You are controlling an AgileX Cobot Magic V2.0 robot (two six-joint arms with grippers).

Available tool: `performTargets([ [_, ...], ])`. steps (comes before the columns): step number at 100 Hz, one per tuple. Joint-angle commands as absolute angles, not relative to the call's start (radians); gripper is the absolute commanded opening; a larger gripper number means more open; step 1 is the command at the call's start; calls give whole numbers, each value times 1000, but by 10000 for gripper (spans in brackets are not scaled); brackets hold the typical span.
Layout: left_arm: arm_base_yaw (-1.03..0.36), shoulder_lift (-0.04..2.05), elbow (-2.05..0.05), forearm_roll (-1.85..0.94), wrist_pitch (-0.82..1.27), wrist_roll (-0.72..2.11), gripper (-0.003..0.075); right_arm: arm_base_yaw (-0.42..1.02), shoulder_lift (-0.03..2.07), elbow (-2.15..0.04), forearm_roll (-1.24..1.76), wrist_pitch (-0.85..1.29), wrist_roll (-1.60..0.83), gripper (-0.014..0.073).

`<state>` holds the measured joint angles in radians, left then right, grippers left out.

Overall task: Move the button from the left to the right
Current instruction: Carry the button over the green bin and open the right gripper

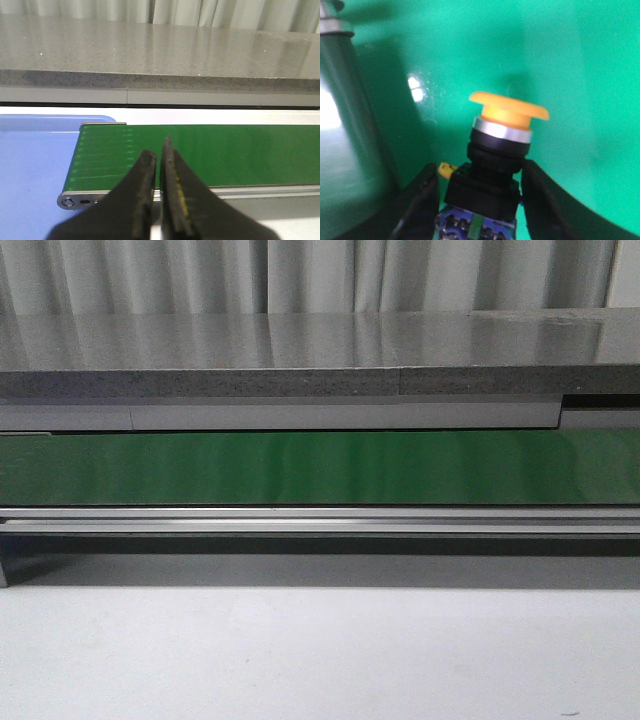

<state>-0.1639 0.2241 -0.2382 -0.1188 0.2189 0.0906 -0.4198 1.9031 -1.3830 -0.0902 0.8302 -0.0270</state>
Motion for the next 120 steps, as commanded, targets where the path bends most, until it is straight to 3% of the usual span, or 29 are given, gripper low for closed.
performTargets([
  [1, -172, 234, -267, -122, 144, 88, 5, -422, 1856, -1415, -81, 802, -36, 176],
  [35, -172, 234, -267, -122, 144, 88, 5, -422, 1856, -1415, -78, 801, -35, 446],
  [82, -172, 234, -267, -122, 144, 88, 5, -402, 1774, -1415, -10, 743, -27, 445],
  [120, -172, 234, -267, -122, 144, 88, 5, -148, 1598, -1404, 0, 597, -28, 445],
])
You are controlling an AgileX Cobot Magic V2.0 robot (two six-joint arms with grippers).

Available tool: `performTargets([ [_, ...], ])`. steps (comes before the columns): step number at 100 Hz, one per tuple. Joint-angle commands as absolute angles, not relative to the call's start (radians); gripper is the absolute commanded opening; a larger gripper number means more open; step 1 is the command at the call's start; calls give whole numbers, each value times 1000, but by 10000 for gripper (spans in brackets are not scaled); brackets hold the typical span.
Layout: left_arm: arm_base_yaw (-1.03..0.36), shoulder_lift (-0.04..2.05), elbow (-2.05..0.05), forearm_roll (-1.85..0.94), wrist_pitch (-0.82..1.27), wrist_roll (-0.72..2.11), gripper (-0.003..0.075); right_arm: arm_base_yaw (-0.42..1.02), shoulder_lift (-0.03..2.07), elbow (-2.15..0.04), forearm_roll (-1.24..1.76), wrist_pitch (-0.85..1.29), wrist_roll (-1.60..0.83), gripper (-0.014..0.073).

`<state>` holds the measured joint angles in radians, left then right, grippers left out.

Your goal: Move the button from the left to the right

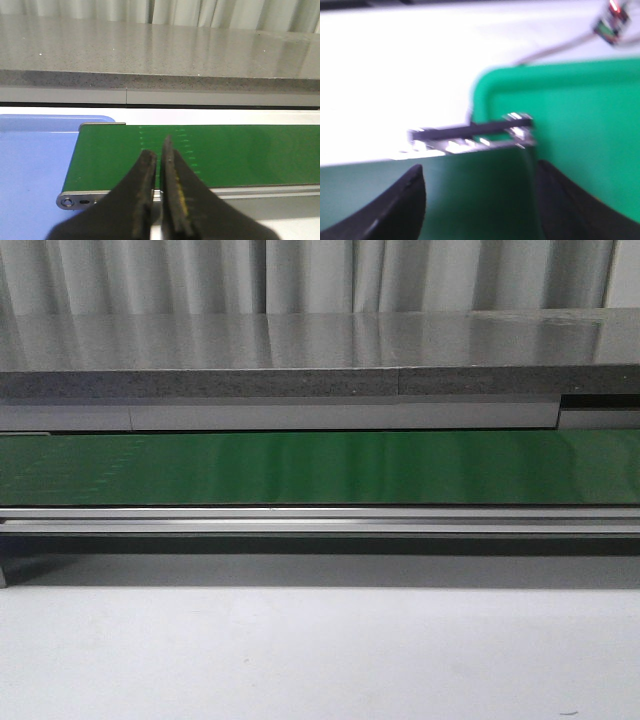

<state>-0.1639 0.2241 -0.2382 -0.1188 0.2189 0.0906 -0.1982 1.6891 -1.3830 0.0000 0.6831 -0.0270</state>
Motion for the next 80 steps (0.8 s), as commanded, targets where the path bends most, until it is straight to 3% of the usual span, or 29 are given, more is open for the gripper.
performTargets([
  [1, -172, 234, -267, -122, 144, 88, 5, -144, 1594, -1401, 0, 594, -28, 445],
  [35, -172, 234, -267, -122, 144, 88, 5, 8, 1355, -1162, 0, 350, -27, 445],
  [80, -172, 234, -267, -122, 144, 88, 5, 17, 874, -643, 0, 44, -27, 445],
])
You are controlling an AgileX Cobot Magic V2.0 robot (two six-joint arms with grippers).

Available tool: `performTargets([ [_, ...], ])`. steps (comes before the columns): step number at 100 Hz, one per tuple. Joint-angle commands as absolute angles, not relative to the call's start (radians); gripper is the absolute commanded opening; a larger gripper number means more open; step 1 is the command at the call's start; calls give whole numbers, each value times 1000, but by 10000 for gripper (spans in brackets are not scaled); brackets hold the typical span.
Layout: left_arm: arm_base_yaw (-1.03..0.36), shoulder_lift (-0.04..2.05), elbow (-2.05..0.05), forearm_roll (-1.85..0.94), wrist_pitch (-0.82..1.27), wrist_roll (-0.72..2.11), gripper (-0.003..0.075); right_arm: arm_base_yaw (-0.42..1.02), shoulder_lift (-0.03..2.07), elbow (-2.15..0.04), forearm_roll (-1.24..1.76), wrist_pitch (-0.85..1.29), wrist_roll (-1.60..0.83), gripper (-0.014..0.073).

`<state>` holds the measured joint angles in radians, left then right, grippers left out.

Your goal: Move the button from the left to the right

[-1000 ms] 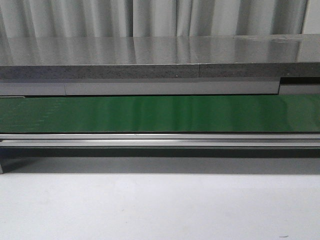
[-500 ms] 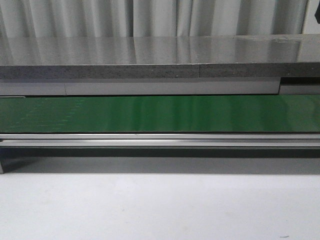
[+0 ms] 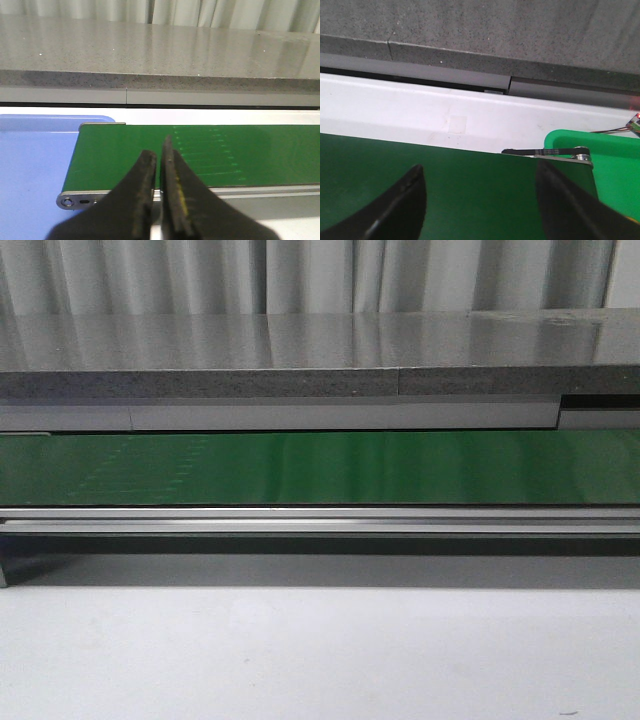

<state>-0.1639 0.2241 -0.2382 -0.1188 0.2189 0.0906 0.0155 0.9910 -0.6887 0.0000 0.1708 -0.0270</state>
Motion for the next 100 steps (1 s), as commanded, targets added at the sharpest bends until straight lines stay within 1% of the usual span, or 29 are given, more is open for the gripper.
performTargets([
  [1, -172, 234, -267, -122, 144, 88, 5, 17, 857, -636, 0, 40, -27, 445],
  [24, -172, 234, -267, -122, 144, 88, 5, 17, 576, -487, 0, 42, -27, 445],
  [42, -172, 234, -267, -122, 144, 88, 5, 17, 386, -423, 0, 114, -27, 443],
  [48, -172, 234, -267, -122, 144, 88, 5, 17, 341, -409, 0, 140, -27, 426],
  [53, -172, 234, -267, -122, 144, 88, 5, 17, 315, -404, 0, 159, -27, 392],
  [60, -172, 234, -267, -122, 144, 88, 5, 17, 295, -404, 0, 179, -27, 321],
  [72, -172, 234, -267, -122, 144, 88, 5, 17, 292, -404, 0, 181, -27, 177],
  [93, -172, 234, -267, -122, 144, 88, 5, 17, 292, -404, 0, 181, -27, -46],
  [97, -172, 234, -267, -122, 144, 88, 5, 17, 292, -404, 0, 181, -27, -76],
  [100, -172, 234, -267, -122, 144, 88, 5, 17, 292, -404, 0, 181, -27, -66],
])
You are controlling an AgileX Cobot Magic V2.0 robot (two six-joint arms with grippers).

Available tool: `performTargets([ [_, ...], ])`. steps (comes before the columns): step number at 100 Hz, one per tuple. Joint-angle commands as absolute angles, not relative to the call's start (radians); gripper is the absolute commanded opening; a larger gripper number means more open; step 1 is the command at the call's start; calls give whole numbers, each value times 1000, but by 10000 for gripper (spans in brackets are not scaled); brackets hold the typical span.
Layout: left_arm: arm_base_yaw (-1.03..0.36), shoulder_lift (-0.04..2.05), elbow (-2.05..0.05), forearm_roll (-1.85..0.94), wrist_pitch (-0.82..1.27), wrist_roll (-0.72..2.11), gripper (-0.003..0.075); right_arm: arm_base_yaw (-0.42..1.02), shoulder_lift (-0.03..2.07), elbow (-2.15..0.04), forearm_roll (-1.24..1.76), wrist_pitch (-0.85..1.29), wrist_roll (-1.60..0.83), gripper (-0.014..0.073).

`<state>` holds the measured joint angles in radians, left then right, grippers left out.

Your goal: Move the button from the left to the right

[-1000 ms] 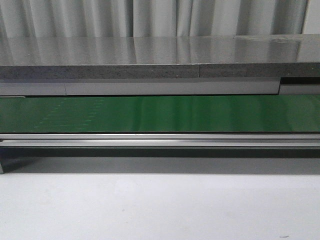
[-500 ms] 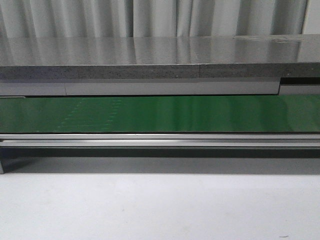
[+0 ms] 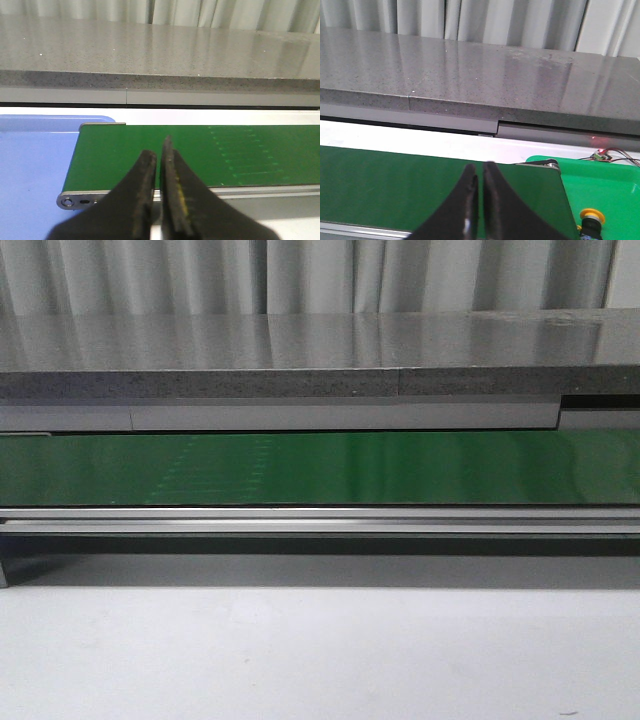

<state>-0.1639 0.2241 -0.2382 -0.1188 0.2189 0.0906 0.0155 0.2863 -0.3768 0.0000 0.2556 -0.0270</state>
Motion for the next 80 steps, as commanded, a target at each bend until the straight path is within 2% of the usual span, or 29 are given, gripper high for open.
performTargets([
  [1, -172, 234, -267, -122, 144, 88, 5, 17, 292, -404, 0, 181, -27, -65],
  [80, -172, 234, -267, -122, 144, 88, 5, 17, 292, -393, 0, 165, -27, -69],
])
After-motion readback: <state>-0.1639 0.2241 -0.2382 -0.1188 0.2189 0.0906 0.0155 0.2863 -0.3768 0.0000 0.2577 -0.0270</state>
